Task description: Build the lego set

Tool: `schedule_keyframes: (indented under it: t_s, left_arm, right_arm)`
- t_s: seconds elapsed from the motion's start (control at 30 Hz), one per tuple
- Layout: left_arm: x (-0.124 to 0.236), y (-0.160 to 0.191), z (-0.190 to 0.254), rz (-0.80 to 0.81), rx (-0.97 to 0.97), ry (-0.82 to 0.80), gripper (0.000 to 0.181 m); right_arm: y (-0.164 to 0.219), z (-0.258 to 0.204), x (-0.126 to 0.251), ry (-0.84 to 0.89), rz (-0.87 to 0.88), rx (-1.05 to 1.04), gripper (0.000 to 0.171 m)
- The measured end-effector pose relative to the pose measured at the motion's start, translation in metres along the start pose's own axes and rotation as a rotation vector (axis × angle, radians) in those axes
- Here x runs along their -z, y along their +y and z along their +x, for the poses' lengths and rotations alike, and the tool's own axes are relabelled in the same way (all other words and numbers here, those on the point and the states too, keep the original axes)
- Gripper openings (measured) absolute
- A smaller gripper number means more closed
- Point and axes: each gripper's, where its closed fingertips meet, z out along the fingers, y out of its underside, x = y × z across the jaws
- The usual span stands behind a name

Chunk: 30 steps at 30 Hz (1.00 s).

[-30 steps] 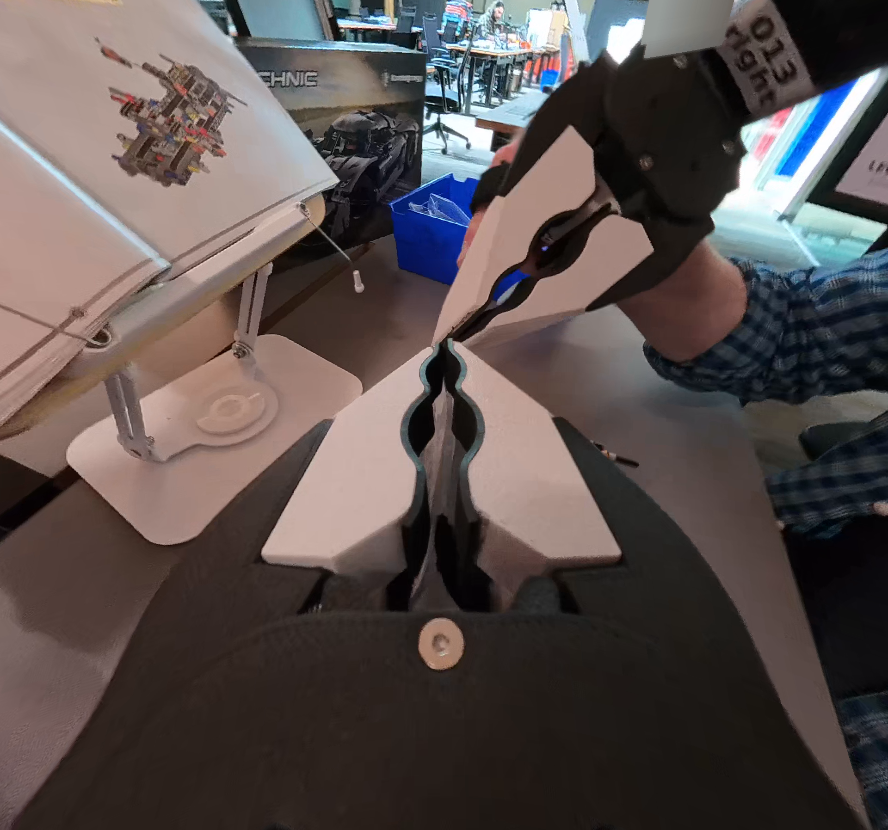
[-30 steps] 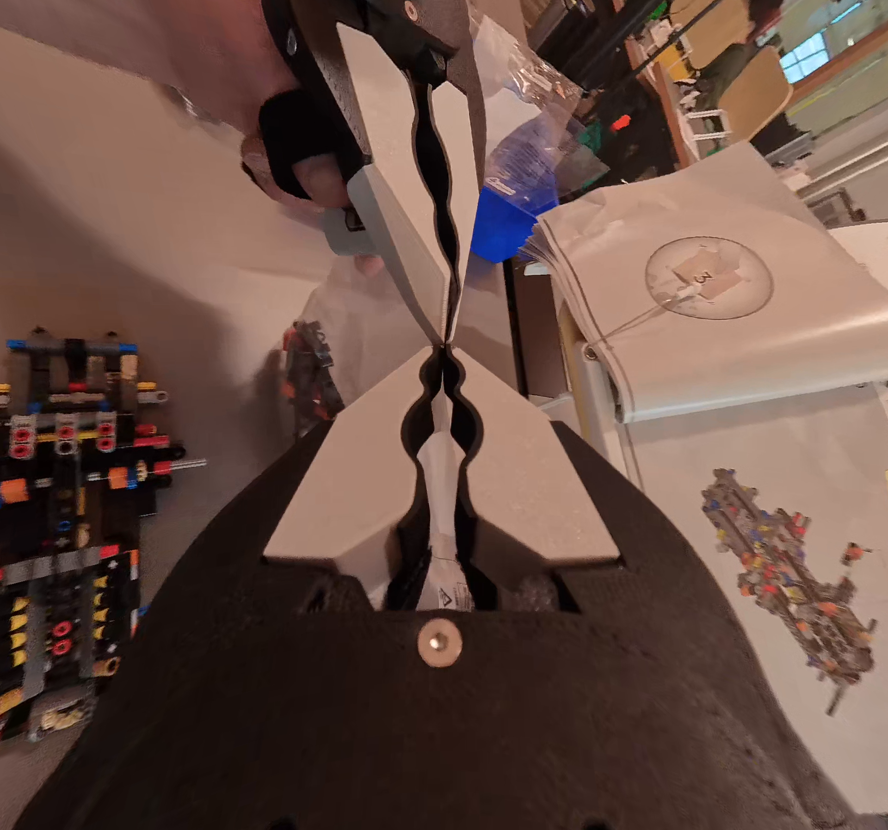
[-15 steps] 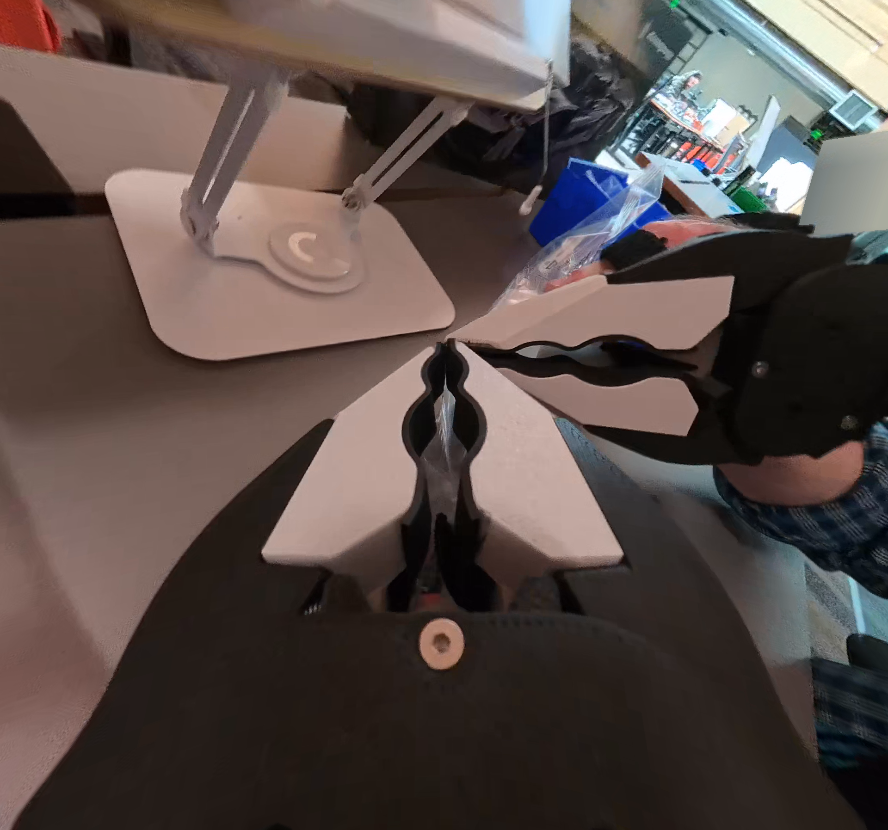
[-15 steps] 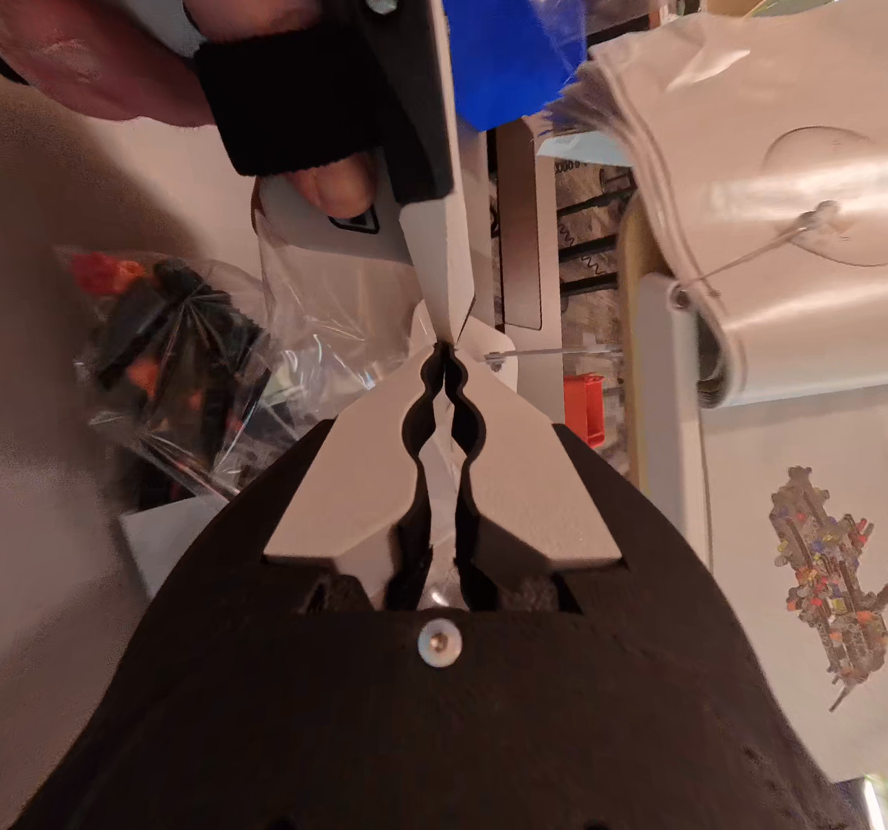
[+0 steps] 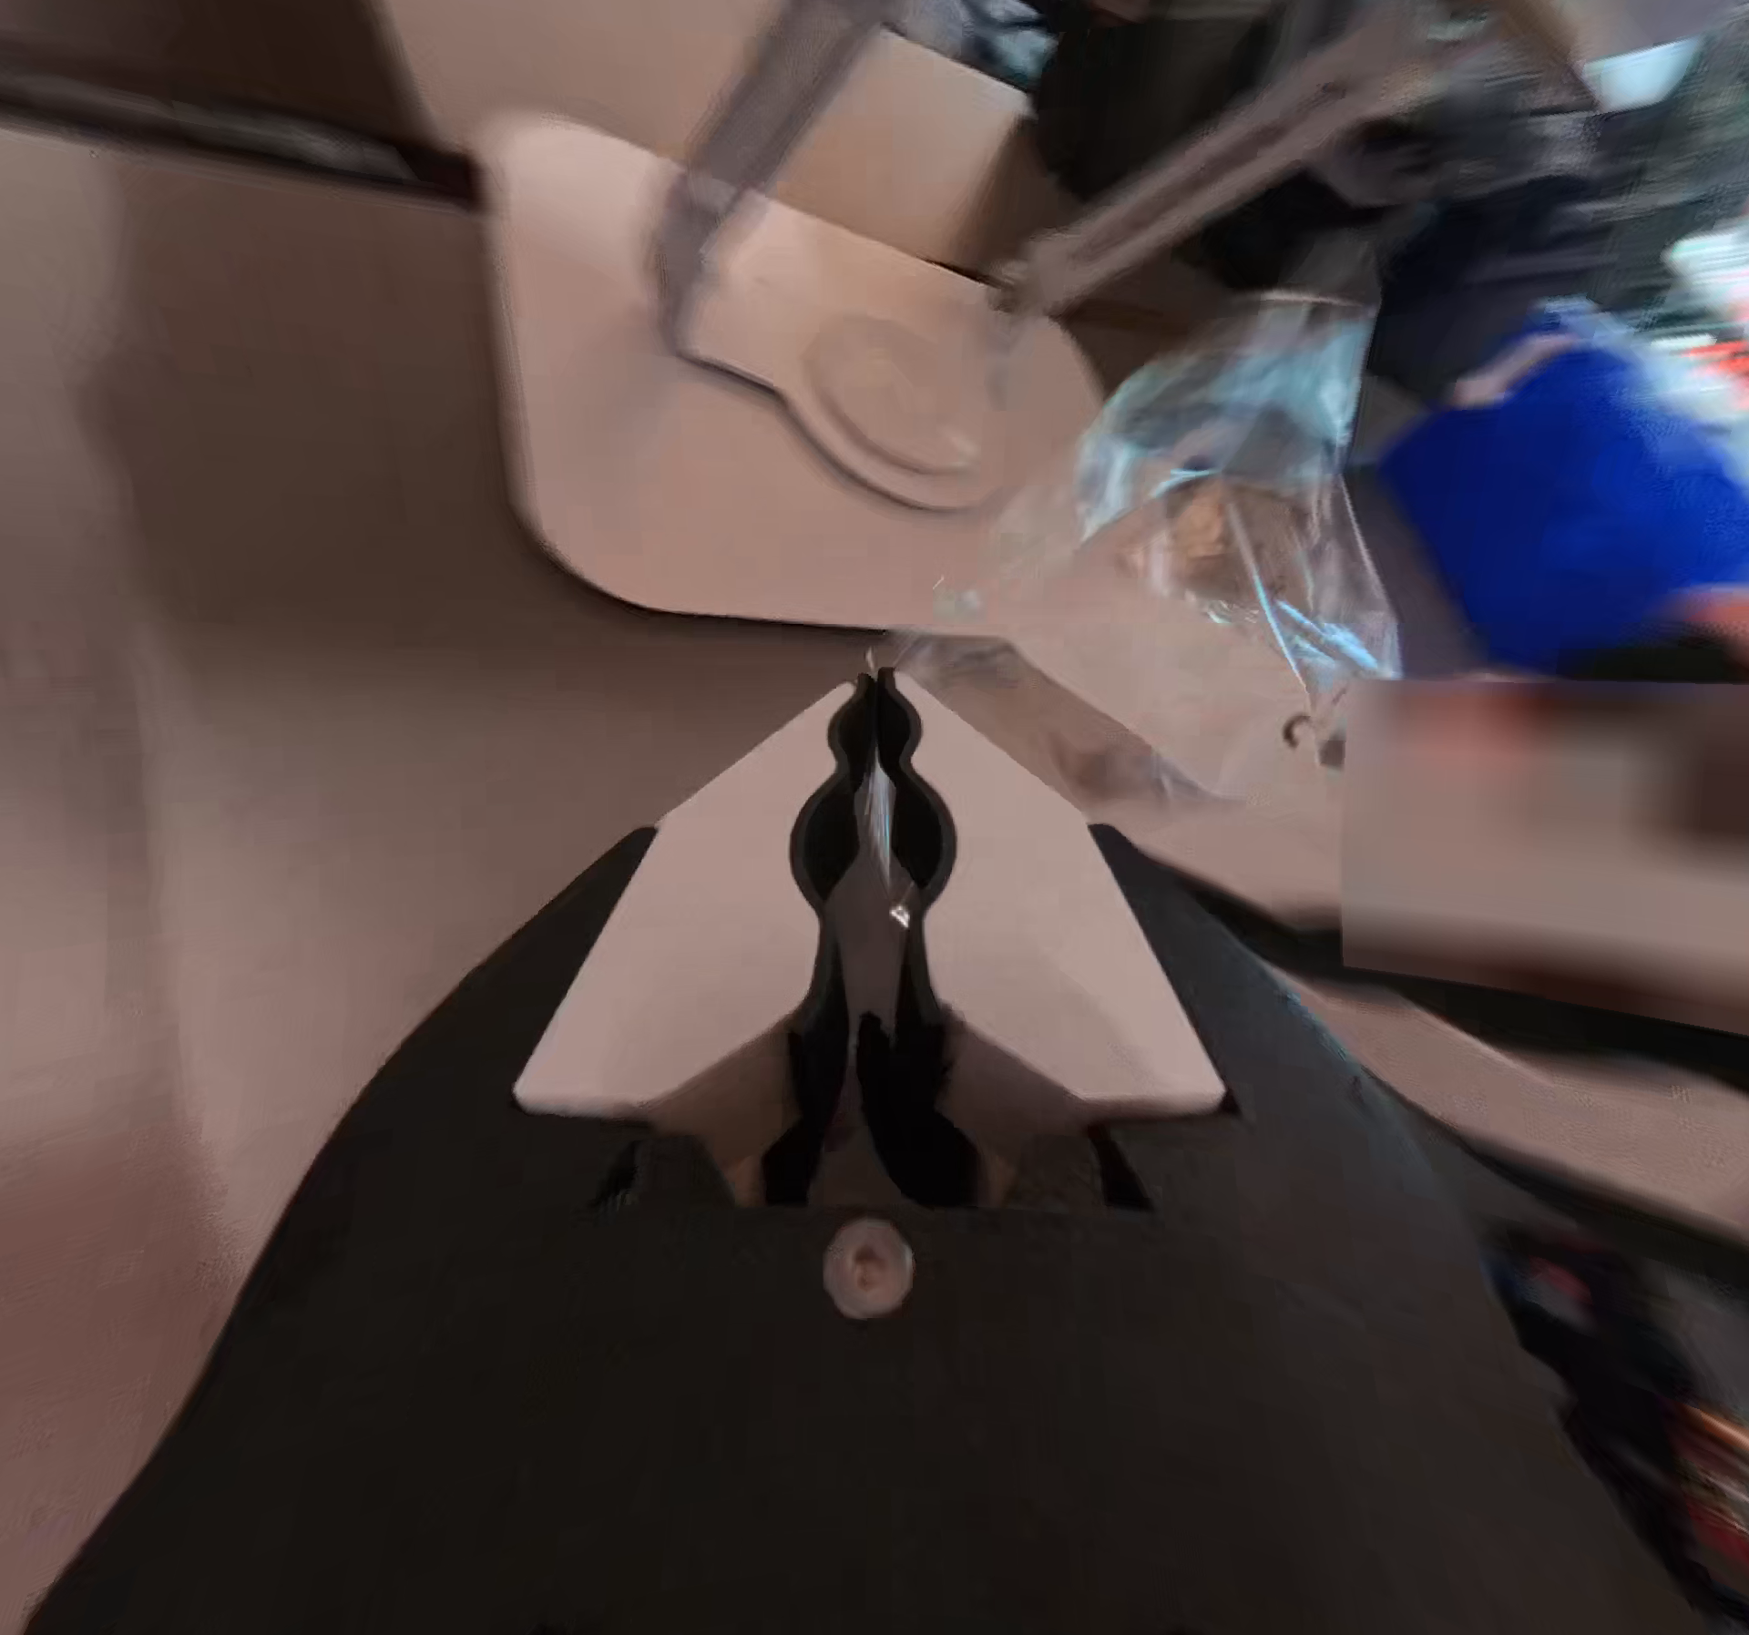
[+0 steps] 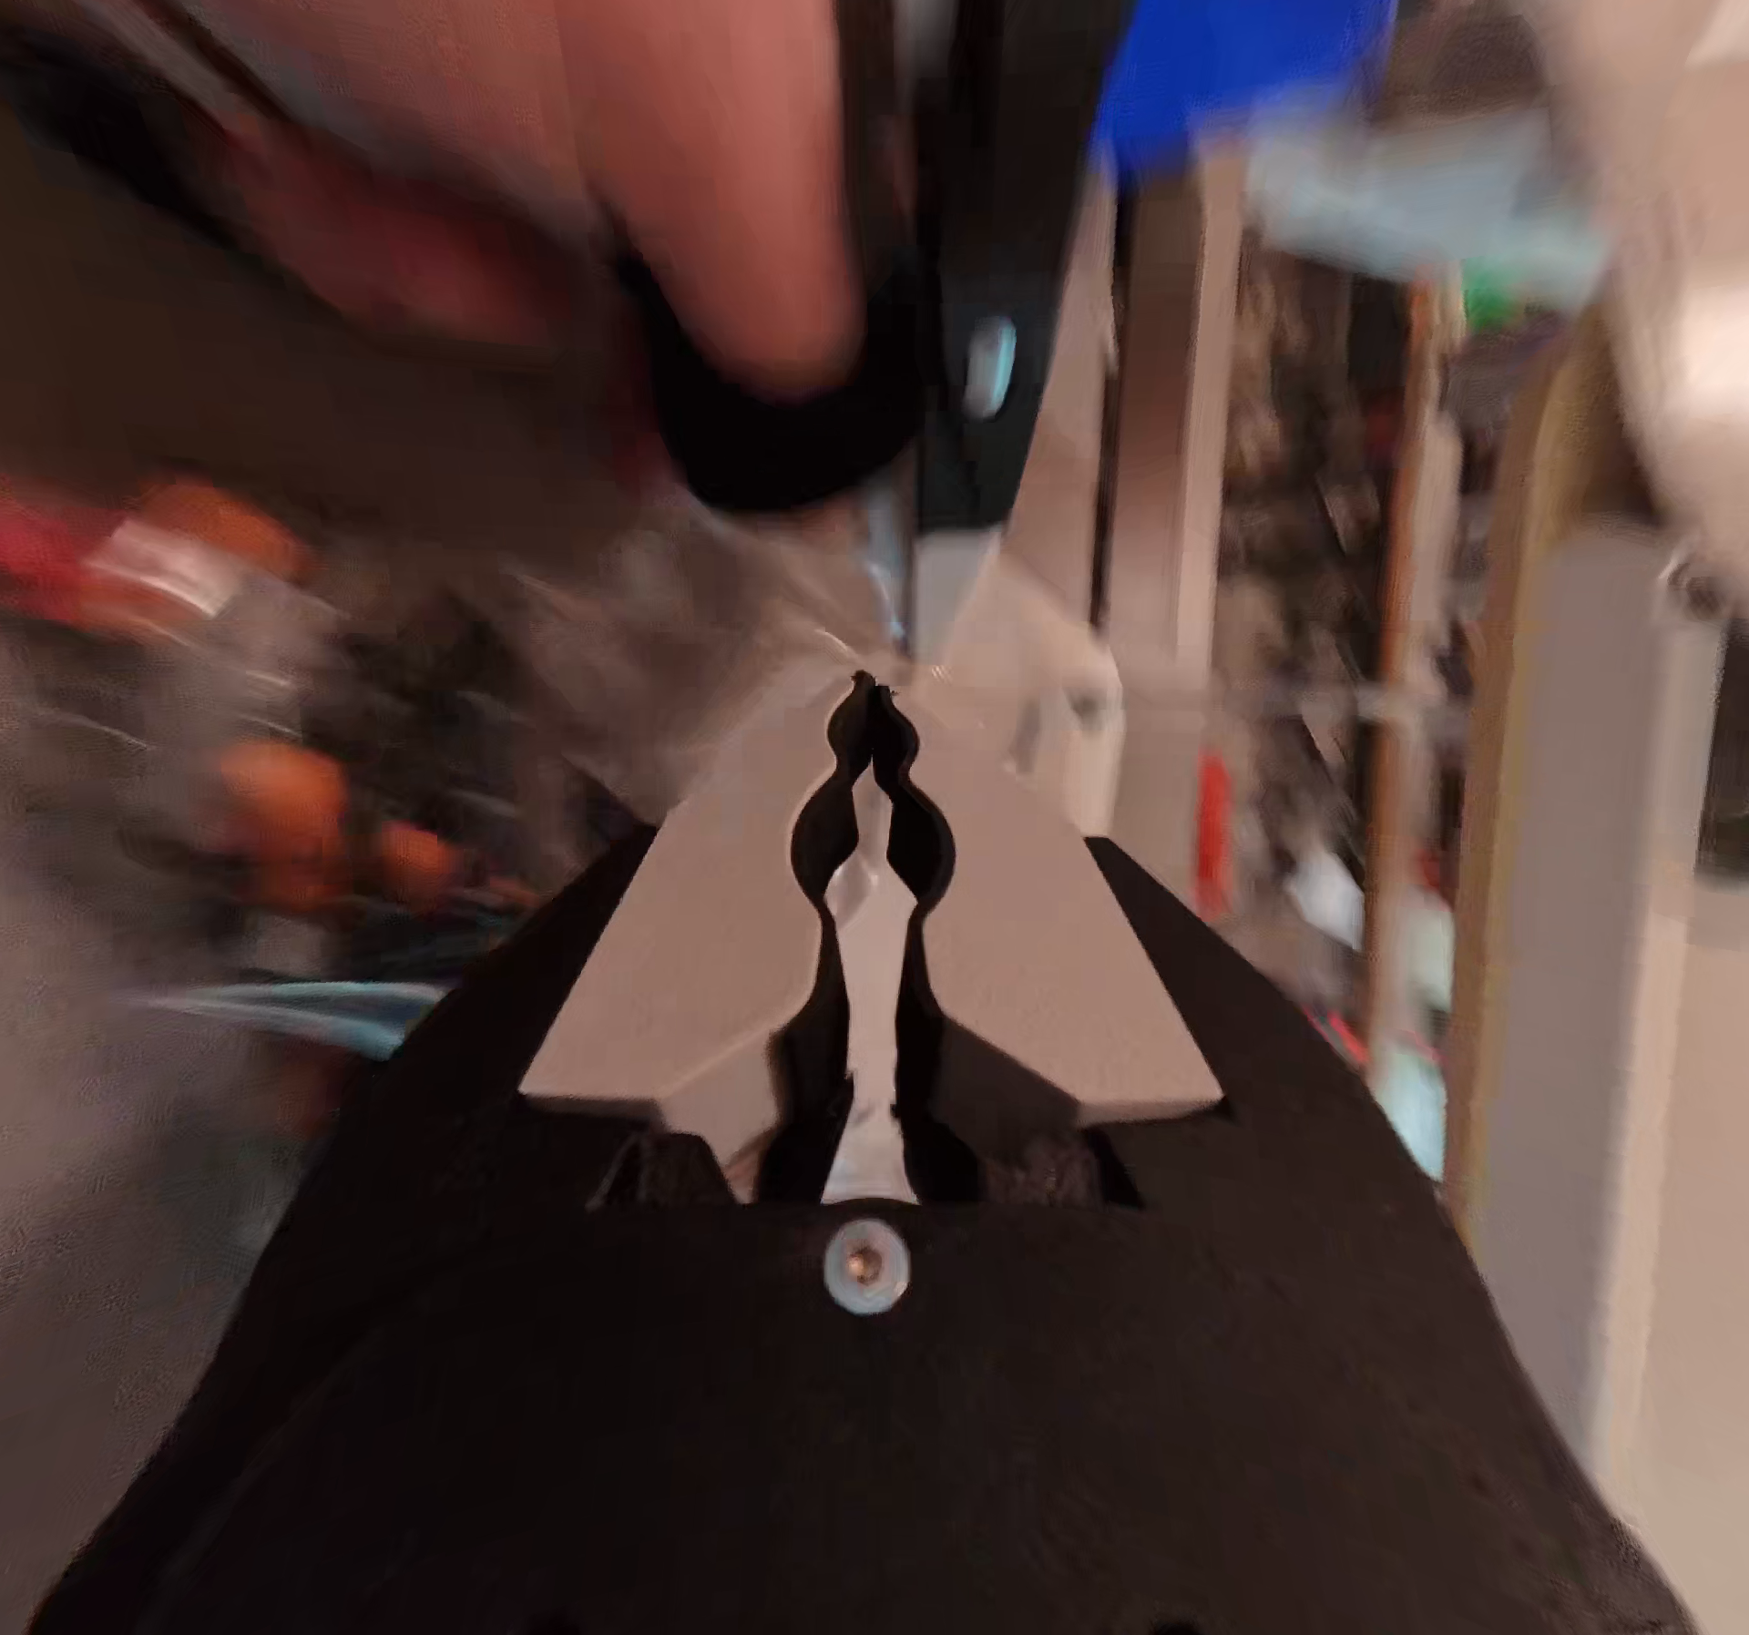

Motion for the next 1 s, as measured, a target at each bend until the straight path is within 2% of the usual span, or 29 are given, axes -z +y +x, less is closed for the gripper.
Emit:
schedule_keyframes:
  t_s: [0.03, 0.07, 0.1, 0.13, 0.23, 0.33, 0.5, 0.6, 0.67, 0.73, 0.83, 0.87, 1.0]
  left_arm:
    - [0.001, -0.008, -0.016, 0.025, 0.092, -0.002, 0.000]
    - [0.007, -0.023, -0.018, 0.081, 0.164, 0.061, 0.000]
    - [0.011, -0.028, -0.009, 0.075, 0.100, 0.070, 0.000]
    - [0.012, -0.025, -0.002, 0.040, -0.015, 0.043, 0.000]
    - [0.013, -0.016, 0.007, 0.029, -0.045, 0.111, 0.000]
    - [0.024, -0.014, 0.015, 0.031, -0.121, 0.174, 0.000]
    - [0.042, -0.013, 0.031, 0.005, -0.256, 0.247, 0.000]
    - [0.046, 0.004, 0.031, -0.089, -0.294, 0.269, 0.000]
    - [0.050, 0.011, 0.025, -0.109, -0.337, 0.251, 0.000]
    - [0.052, 0.017, 0.018, -0.125, -0.349, 0.246, 0.000]
    - [0.054, 0.022, 0.010, -0.137, -0.385, 0.232, 0.000]
    - [0.056, 0.020, 0.011, -0.126, -0.388, 0.243, 0.000]
    - [0.060, 0.020, 0.013, -0.127, -0.412, 0.277, 0.000]
  right_arm:
    - [-0.020, -0.006, 0.009, -0.019, 0.069, -0.023, 0.000]
    - [-0.026, -0.008, 0.009, 0.003, 0.064, 0.030, 0.000]
    - [-0.021, -0.012, 0.002, -0.031, 0.051, 0.008, 0.000]
    - [-0.014, -0.013, -0.002, -0.055, 0.053, -0.022, 0.000]
    - [-0.009, -0.006, 0.003, -0.143, 0.099, -0.186, 0.000]
    - [-0.002, 0.012, 0.015, -0.155, 0.141, -0.213, 0.000]
    - [-0.015, 0.027, 0.019, -0.214, 0.258, -0.264, 0.020]
    - [-0.020, 0.029, 0.004, -0.245, 0.241, -0.234, 0.024]
    - [-0.027, 0.023, -0.005, -0.288, 0.250, -0.192, 0.025]
    - [-0.032, 0.012, -0.010, -0.370, 0.258, -0.155, 0.017]
    - [-0.036, 0.000, -0.013, -0.465, 0.265, -0.100, 0.013]
    - [-0.034, -0.005, -0.013, -0.495, 0.244, -0.082, 0.019]
    - [-0.038, -0.003, -0.018, -0.462, 0.259, -0.007, 0.019]
